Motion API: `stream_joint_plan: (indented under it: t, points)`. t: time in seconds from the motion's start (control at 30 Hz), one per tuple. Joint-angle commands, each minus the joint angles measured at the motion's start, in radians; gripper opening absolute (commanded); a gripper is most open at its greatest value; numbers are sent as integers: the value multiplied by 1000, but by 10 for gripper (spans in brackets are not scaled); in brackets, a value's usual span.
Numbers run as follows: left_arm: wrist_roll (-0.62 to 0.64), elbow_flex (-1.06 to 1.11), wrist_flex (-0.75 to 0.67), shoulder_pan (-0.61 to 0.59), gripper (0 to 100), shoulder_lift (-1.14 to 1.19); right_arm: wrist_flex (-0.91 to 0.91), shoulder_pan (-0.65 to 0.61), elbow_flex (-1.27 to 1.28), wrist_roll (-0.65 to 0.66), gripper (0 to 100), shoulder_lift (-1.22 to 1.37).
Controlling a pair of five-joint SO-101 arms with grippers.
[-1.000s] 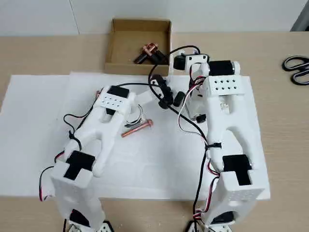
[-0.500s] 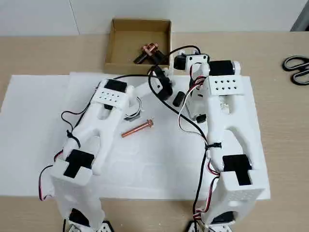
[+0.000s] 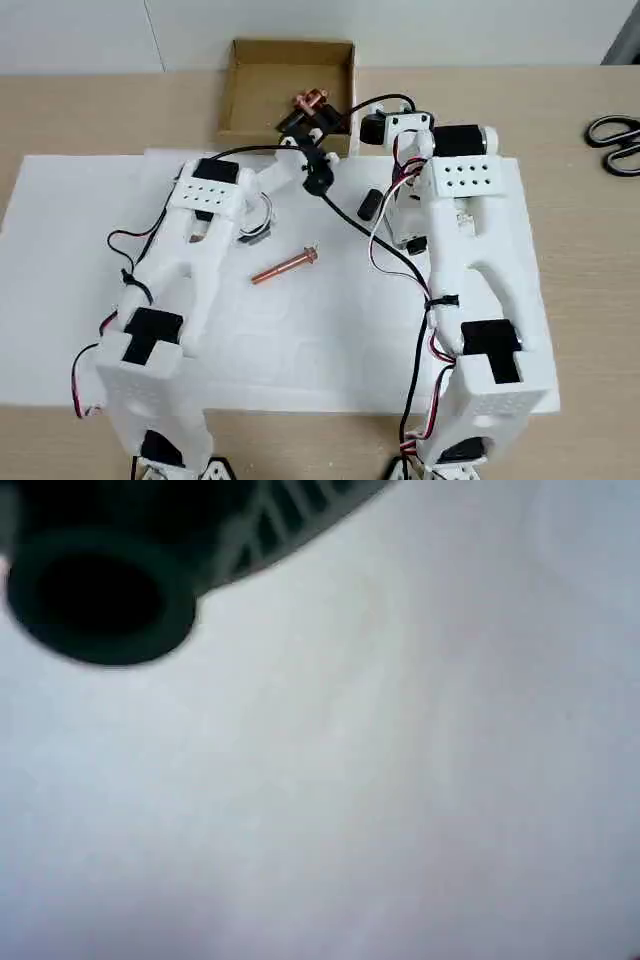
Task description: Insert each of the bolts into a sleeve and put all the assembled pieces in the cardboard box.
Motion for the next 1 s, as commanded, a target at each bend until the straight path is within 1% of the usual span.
stream_joint_plan:
  t: [0.0,0.27,0.4,0.63,0.97]
  points:
    - [6,-58,32,-12,79,-9,-13,10,-48,5,4,-68]
    - [6,-262,235,-6,78,-9,-8,12,-48,5,4,-68]
    - [6,-306,301,11,78,-8,-8,12,-48,5,4,-68]
    - [5,-283,301,75,77,2,-8,12,-48,5,4,-68]
    - [6,-154,193,143,77,2,-5,13,-48,5,4,-70]
